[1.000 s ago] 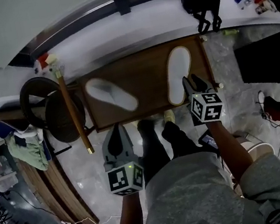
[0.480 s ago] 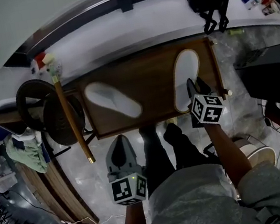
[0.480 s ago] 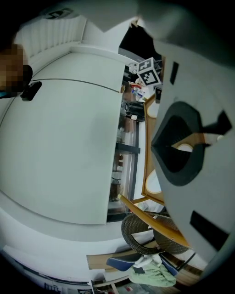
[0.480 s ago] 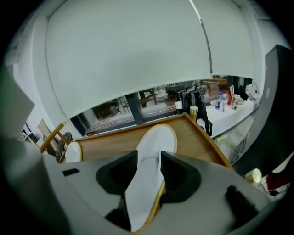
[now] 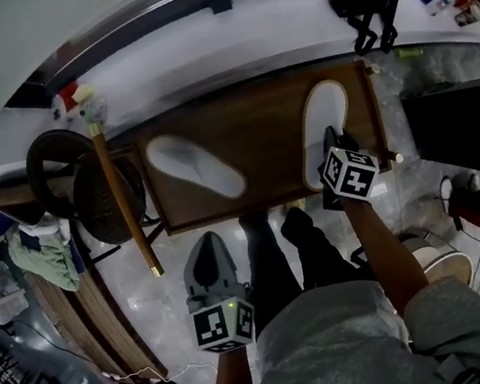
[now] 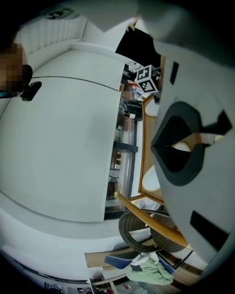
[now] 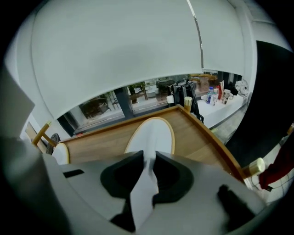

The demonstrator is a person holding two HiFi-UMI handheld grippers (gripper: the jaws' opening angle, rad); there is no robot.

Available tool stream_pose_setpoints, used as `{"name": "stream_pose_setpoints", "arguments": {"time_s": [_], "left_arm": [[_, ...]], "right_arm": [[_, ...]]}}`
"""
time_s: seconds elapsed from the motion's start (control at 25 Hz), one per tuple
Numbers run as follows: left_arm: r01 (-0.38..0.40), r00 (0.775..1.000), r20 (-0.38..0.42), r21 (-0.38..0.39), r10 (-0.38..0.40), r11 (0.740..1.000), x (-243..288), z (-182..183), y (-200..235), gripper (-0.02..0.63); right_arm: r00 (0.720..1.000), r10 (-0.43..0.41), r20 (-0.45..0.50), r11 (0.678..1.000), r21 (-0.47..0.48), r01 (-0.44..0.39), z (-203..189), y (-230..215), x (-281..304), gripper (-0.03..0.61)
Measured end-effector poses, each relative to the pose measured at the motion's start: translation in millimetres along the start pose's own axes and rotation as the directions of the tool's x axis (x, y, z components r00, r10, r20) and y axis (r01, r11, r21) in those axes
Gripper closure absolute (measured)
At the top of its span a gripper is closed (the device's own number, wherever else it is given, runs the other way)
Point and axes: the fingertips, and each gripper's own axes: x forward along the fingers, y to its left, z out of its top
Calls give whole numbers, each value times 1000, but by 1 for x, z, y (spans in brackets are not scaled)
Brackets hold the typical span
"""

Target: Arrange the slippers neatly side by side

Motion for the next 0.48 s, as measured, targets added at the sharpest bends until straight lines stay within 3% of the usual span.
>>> {"name": "stream_pose_setpoints", "arguments": {"time_s": [0.16, 0.48], "left_arm": [[-9, 1000, -7, -5, 9, 1000, -1, -1, 3, 598], [-9, 1000, 7, -15, 9, 1000, -8, -2, 5, 598]], "right_arm": [[1000, -7, 7, 1000, -20, 7, -1, 1, -2, 531], [997, 72, 36, 996, -58, -70, 3, 37, -19, 538]]}}
